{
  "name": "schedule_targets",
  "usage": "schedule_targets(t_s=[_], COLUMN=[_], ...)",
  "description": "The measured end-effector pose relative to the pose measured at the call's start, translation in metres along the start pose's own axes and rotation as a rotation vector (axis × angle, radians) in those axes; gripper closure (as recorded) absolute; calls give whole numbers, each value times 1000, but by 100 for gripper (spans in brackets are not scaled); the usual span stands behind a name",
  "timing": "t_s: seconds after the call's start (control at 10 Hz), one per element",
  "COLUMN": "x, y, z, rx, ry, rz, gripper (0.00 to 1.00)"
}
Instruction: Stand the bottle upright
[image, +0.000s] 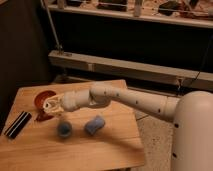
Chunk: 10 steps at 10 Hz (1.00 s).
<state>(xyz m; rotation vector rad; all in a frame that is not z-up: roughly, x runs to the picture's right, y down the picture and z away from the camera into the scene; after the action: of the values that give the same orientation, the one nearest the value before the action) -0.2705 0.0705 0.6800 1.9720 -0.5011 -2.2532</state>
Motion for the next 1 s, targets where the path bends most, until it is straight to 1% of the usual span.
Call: schedule_targets(t_s=[0.2,0.5,0.7,0.8,0.9,1.0], x=[-3,-7,-12,-13,-17,-18], y=[5,10,13,13,15,15], z=[-2,-12,-20,-23,-29,-32], rx=[-17,-57,-85,-93,-110,-119], ry=[10,23,15,12,6,2], rz=[6,18,27,31,39,42], gripper=[92,92,92,92,92,92])
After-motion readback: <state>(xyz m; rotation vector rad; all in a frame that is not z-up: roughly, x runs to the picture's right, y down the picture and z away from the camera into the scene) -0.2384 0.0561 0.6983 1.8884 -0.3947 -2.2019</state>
